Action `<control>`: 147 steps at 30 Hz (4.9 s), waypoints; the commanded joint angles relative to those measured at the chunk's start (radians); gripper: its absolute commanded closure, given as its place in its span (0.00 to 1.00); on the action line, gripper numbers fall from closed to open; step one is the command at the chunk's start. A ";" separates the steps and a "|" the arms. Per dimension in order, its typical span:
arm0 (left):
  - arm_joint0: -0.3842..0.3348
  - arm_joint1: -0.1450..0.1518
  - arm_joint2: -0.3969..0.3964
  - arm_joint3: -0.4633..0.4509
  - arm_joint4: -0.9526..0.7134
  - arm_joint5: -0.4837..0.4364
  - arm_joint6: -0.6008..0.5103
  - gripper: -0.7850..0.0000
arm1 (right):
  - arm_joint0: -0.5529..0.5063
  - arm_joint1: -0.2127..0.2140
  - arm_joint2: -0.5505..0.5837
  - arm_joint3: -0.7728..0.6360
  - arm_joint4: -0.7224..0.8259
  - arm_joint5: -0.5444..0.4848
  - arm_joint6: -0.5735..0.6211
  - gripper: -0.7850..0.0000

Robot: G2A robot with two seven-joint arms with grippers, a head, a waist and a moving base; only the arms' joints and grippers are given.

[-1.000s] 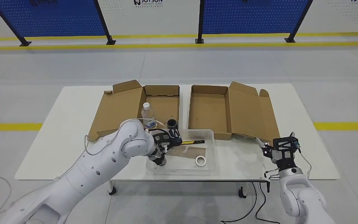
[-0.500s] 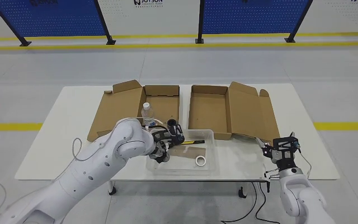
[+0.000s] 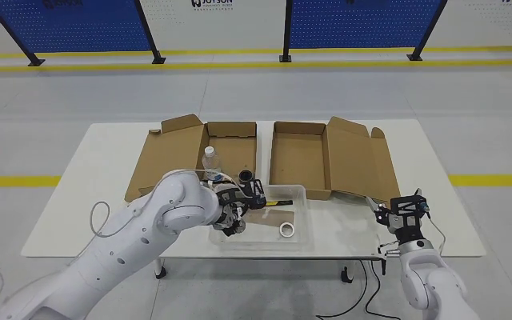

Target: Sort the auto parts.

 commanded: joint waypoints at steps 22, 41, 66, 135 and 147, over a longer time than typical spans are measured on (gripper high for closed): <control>0.121 0.074 -0.275 -0.062 0.083 0.095 0.051 1.00 | 0.000 0.000 0.000 0.000 0.000 0.000 0.000 0.00; 0.107 0.062 -0.256 0.063 0.261 0.183 0.135 1.00 | 0.000 0.000 0.000 0.000 0.000 0.000 0.000 0.00; -0.038 -0.015 -0.137 0.370 0.264 0.218 0.268 1.00 | 0.000 0.000 0.000 0.000 0.000 0.000 0.000 0.00; -0.183 -0.171 -0.012 0.763 0.273 0.174 0.366 0.74 | 0.000 0.000 0.000 0.000 0.000 0.000 0.000 0.00; -0.187 -0.183 -0.019 0.780 0.281 0.166 0.368 0.64 | 0.000 0.000 0.000 0.000 0.000 0.000 0.000 0.00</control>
